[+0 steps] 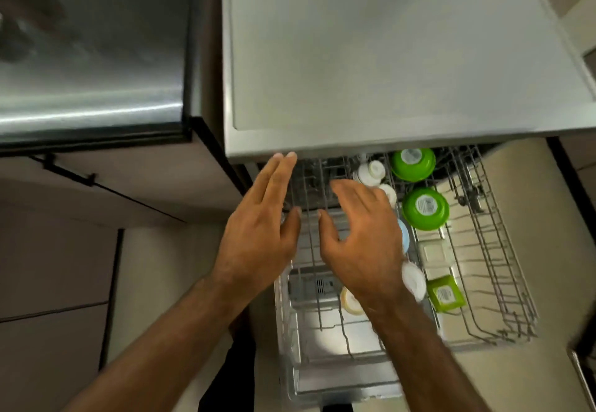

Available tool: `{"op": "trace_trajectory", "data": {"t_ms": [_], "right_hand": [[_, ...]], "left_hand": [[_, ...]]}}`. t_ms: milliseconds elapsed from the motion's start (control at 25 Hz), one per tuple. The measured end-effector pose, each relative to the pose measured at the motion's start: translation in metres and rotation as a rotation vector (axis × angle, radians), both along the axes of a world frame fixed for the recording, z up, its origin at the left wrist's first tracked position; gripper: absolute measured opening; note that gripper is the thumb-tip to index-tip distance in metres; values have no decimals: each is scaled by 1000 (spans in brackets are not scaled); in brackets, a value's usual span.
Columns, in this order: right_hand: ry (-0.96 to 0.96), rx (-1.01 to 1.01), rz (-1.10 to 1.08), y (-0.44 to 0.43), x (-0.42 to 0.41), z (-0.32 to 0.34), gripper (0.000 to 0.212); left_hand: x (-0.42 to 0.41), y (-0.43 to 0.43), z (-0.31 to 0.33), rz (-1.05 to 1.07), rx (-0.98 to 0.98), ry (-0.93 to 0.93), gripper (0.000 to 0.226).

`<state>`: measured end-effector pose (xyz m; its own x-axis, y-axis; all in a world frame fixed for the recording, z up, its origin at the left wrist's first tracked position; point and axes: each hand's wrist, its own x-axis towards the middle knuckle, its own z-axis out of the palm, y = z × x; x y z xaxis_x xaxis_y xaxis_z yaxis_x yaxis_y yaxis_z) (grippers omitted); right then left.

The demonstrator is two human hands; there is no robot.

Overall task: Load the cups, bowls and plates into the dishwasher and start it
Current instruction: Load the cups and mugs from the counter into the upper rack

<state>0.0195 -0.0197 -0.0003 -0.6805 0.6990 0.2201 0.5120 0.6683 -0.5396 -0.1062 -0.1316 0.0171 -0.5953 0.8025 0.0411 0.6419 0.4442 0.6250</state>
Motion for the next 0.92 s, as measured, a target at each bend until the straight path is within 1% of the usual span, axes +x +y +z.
{"op": "trace_trajectory", "data": {"t_ms": [200,440,560,760,920], "right_hand": [[104,52,92,-18,-60,57,37],[141,75,263,-52,-170,104,41],[152,84,342,-71,-229,114,45],[168,32,435,-105,-324,120,53],[103,-36,478,-123,-397,112,63]], "left_hand": [[-58,-33,54,86,135,65,72],[-150,-79,94,273,190,149,73],[-194,-102,103,359,198,189,74],[-273,-141,102,490,164,180,81],[-341,-167,90,597,106,176,89]]}}
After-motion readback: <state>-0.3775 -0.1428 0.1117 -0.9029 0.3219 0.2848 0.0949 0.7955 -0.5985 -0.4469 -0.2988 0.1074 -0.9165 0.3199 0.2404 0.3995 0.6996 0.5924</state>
